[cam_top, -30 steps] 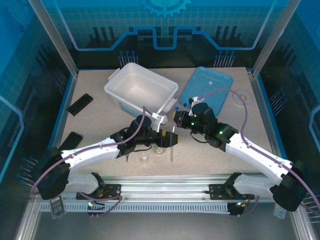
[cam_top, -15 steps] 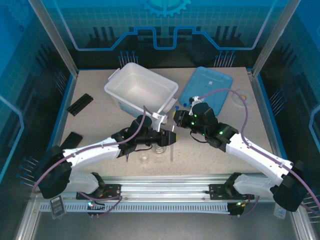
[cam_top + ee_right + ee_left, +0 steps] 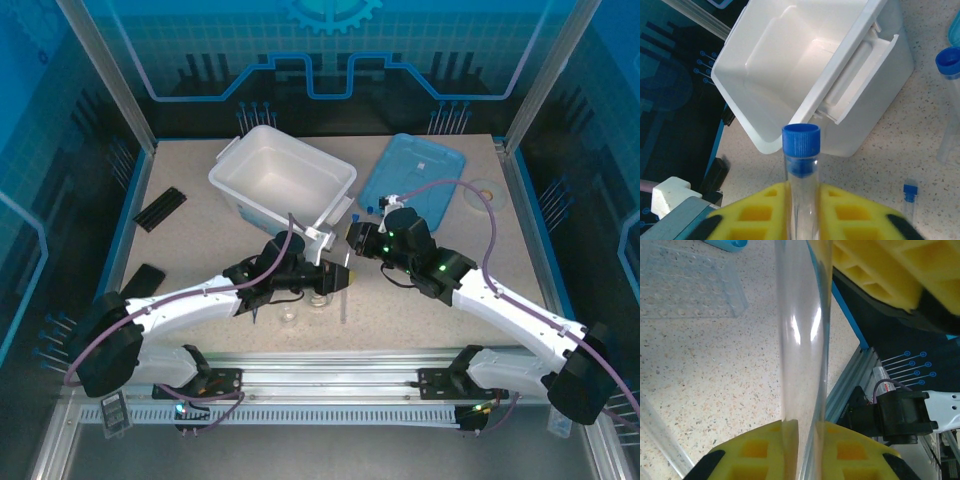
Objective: Organize the chemistry lab equipment
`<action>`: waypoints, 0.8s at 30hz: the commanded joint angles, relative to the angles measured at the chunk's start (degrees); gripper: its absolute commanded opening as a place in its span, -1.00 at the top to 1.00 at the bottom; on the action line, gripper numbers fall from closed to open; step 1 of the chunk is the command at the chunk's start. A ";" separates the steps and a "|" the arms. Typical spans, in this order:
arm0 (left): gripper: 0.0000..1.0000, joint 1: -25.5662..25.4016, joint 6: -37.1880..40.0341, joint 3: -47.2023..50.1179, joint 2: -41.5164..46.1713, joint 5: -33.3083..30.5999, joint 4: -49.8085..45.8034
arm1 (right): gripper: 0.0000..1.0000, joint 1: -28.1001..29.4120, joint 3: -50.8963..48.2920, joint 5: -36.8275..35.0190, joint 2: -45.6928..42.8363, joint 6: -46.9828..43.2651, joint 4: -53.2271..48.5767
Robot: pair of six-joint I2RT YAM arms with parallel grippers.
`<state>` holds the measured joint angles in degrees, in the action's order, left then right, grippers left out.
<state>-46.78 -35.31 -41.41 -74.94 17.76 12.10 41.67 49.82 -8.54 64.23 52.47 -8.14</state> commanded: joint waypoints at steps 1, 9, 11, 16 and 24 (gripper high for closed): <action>0.82 -0.06 3.43 -1.55 1.45 -2.03 -3.64 | 0.19 0.12 0.27 -1.19 -1.16 -1.28 -1.75; 0.82 -0.06 13.42 -4.53 2.93 -8.27 -14.53 | -0.14 -9.62 10.68 16.97 3.25 -8.40 -11.99; 0.81 -0.09 15.09 -5.07 2.88 -9.72 -16.27 | -0.15 -11.45 14.07 21.06 5.84 -11.56 -16.18; 0.81 -0.15 18.04 -5.93 2.32 -12.97 -19.10 | -0.16 -13.83 17.76 26.82 9.00 -14.57 -21.21; 0.80 -1.63 24.41 -6.50 2.87 -19.92 -22.79 | -0.16 -17.06 19.30 35.53 10.77 -17.30 -22.99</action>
<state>-47.77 -15.27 -45.63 -73.45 1.65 -7.94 25.43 66.57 21.39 74.54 37.67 -28.51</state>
